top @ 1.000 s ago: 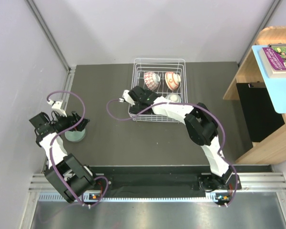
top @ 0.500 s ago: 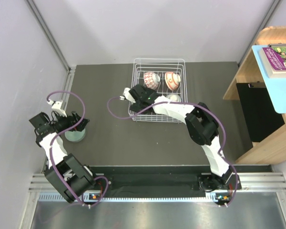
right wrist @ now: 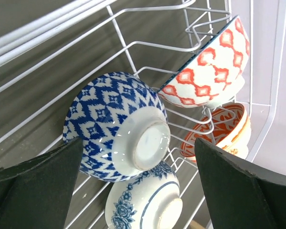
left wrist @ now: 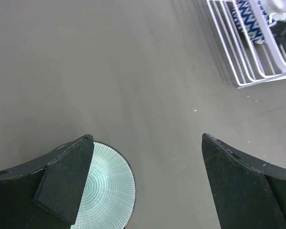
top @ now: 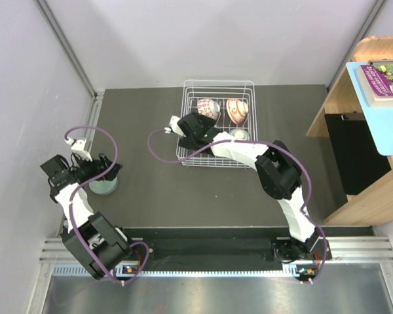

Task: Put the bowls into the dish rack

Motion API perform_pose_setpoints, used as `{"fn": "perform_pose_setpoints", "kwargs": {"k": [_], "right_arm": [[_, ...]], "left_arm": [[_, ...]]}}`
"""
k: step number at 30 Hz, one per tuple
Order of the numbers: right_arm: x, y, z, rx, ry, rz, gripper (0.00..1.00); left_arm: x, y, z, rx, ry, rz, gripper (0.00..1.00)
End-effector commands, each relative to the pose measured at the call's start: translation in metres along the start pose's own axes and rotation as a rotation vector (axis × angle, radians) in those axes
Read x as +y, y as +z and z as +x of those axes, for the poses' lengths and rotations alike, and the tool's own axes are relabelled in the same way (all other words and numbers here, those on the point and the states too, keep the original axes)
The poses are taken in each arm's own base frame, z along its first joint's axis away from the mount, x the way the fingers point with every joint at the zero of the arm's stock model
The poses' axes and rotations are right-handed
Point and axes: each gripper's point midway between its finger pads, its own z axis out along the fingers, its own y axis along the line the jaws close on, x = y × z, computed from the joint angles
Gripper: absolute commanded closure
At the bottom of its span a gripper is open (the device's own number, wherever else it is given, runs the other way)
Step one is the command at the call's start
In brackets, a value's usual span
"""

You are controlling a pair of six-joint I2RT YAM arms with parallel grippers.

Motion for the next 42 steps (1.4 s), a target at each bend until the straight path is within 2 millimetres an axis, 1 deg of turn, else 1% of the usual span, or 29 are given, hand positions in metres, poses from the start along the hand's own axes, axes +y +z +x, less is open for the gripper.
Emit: {"fn": "perform_pose_setpoints", "kwargs": {"k": [1, 2, 3, 4, 5, 7, 8, 10, 11, 12, 13, 15, 17, 18, 19, 21, 24, 28, 29, 31, 32, 33, 34, 35, 37, 38, 39, 42], "right_arm": [[-0.050, -0.040, -0.023, -0.097, 0.107, 0.070, 0.00], [-0.060, -0.053, -0.028, -0.120, 0.129, 0.076, 0.00], [-0.062, -0.058, -0.030, -0.136, 0.139, 0.062, 0.00], [-0.064, -0.064, -0.030, -0.141, 0.155, 0.052, 0.00], [-0.075, -0.078, -0.034, -0.168, 0.175, 0.059, 0.00], [-0.083, -0.090, -0.035, -0.188, 0.198, 0.057, 0.00], [-0.091, -0.101, -0.038, -0.208, 0.207, 0.063, 0.00], [-0.097, -0.108, -0.037, -0.217, 0.210, 0.058, 0.00], [-0.105, -0.114, -0.036, -0.225, 0.221, 0.067, 0.00], [-0.108, -0.115, -0.035, -0.231, 0.228, 0.066, 0.00], [-0.111, -0.115, -0.031, -0.222, 0.232, 0.068, 0.00], [-0.113, -0.115, -0.028, -0.218, 0.238, 0.071, 0.00], [-0.111, -0.112, -0.023, -0.207, 0.242, 0.065, 0.00], [-0.109, -0.111, -0.022, -0.205, 0.242, 0.060, 0.00], [-0.107, -0.109, -0.020, -0.200, 0.246, 0.057, 0.00], [-0.104, -0.108, -0.019, -0.198, 0.243, 0.050, 0.00], [-0.101, -0.105, -0.015, -0.190, 0.244, 0.043, 0.00], [-0.098, -0.104, -0.014, -0.187, 0.241, 0.038, 0.00], [-0.098, -0.104, -0.014, -0.187, 0.241, 0.038, 0.00], [-0.098, -0.104, -0.015, -0.190, 0.242, 0.039, 0.01], [-0.098, -0.104, -0.015, -0.190, 0.243, 0.039, 0.00], [-0.098, -0.104, -0.015, -0.188, 0.242, 0.039, 0.00], [-0.099, -0.104, -0.016, -0.192, 0.246, 0.041, 0.00], [-0.101, -0.105, -0.016, -0.193, 0.247, 0.044, 0.00], [-0.100, -0.105, -0.016, -0.194, 0.248, 0.040, 0.00], [-0.101, -0.106, -0.016, -0.195, 0.251, 0.043, 0.00], [-0.100, -0.106, -0.017, -0.196, 0.249, 0.040, 0.00], [-0.100, -0.106, -0.016, -0.195, 0.251, 0.041, 0.00]], "left_arm": [[0.014, -0.004, -0.007, -0.028, 0.039, -0.096, 0.01], [0.019, -0.005, -0.007, -0.028, 0.037, -0.120, 0.01], [0.023, -0.006, -0.008, -0.030, 0.023, -0.151, 0.01], [0.033, -0.007, -0.004, -0.020, 0.012, -0.209, 0.01], [0.040, -0.008, -0.007, -0.028, 0.020, -0.244, 0.01], [0.049, -0.009, -0.004, -0.022, -0.003, -0.289, 0.01], [0.058, -0.011, -0.003, -0.018, -0.006, -0.334, 0.01], [0.065, -0.012, -0.001, -0.009, -0.030, -0.361, 0.01], [0.070, -0.014, 0.000, -0.010, -0.039, -0.382, 0.01], [0.073, -0.015, 0.003, -0.005, -0.052, -0.388, 0.01], [0.075, -0.015, 0.002, -0.003, -0.053, -0.395, 0.01], [0.081, -0.016, 0.008, 0.014, -0.073, -0.413, 0.01], [0.086, -0.017, 0.011, 0.024, -0.087, -0.424, 0.01], [0.089, -0.016, 0.017, 0.043, -0.106, -0.429, 0.02], [0.092, -0.017, 0.018, 0.047, -0.108, -0.435, 0.03], [0.096, -0.015, 0.027, 0.077, -0.129, -0.427, 0.05], [0.101, -0.015, 0.030, 0.099, -0.156, -0.424, 0.07], [0.105, -0.016, 0.031, 0.107, -0.164, -0.434, 0.07], [0.106, -0.014, 0.034, 0.116, -0.174, -0.431, 0.08], [0.107, -0.013, 0.032, 0.120, -0.175, -0.415, 0.09], [0.105, -0.010, 0.040, 0.148, -0.199, -0.396, 0.11], [0.108, -0.010, 0.038, 0.152, -0.200, -0.392, 0.14], [0.108, -0.009, 0.040, 0.166, -0.207, -0.384, 0.17], [0.109, -0.008, 0.046, 0.189, -0.230, -0.378, 0.18], [0.115, -0.008, 0.047, 0.210, -0.237, -0.386, 0.19], [0.115, -0.007, 0.054, 0.242, -0.257, -0.376, 0.21], [0.118, -0.008, 0.050, 0.244, -0.248, -0.380, 0.23], [0.121, -0.010, 0.055, 0.263, -0.246, -0.396, 0.26]]}}
